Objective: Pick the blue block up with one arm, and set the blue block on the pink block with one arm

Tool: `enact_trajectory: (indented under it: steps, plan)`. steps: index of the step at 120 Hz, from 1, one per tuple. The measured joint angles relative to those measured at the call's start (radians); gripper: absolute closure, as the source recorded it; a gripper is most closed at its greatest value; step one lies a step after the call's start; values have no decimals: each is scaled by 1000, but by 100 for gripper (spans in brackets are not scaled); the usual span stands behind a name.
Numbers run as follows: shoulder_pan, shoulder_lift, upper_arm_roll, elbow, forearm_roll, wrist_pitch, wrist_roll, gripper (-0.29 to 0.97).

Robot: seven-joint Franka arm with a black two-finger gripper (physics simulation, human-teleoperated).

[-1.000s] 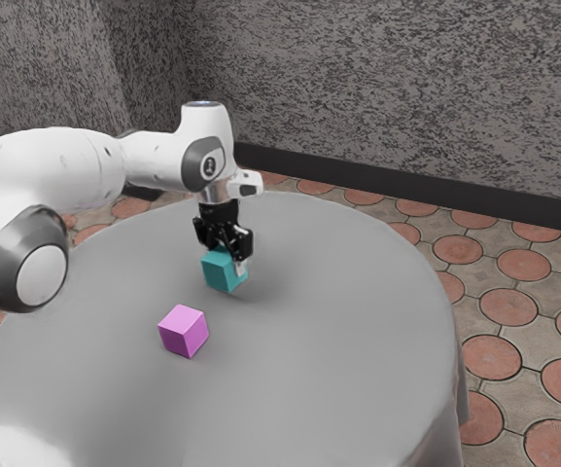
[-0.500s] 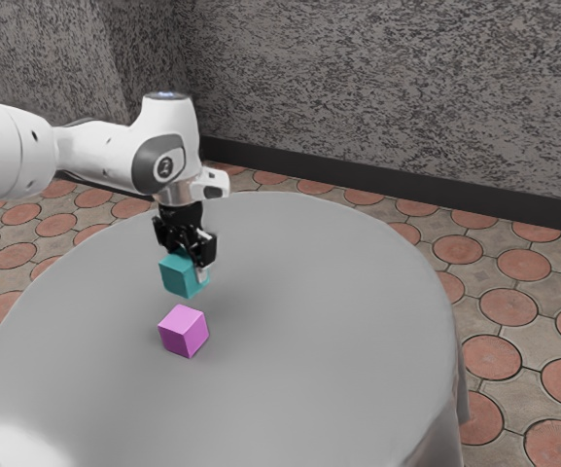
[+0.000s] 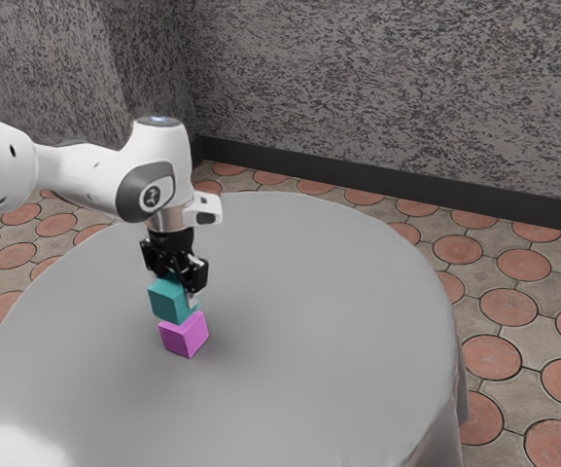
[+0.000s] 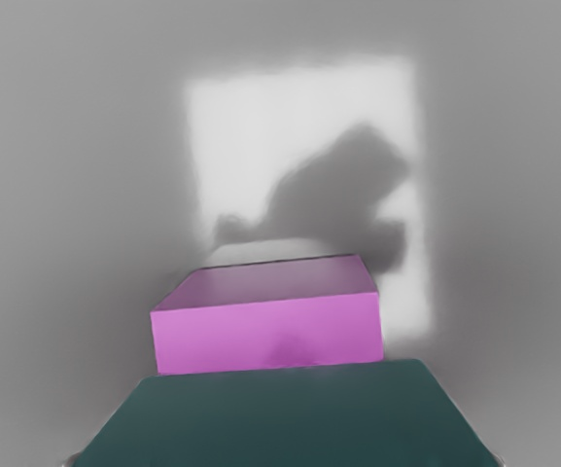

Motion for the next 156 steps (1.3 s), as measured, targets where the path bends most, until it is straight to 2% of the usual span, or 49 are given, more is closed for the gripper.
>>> enact_trajectory:
  steps: [101,142,156]
  plan:
    - [1,41,1,-11,0,37,-55,29]
    - [2,48,1,-8,-5,38,-54,8]
    - [2,-3,3,-2,-6,37,-54,4]
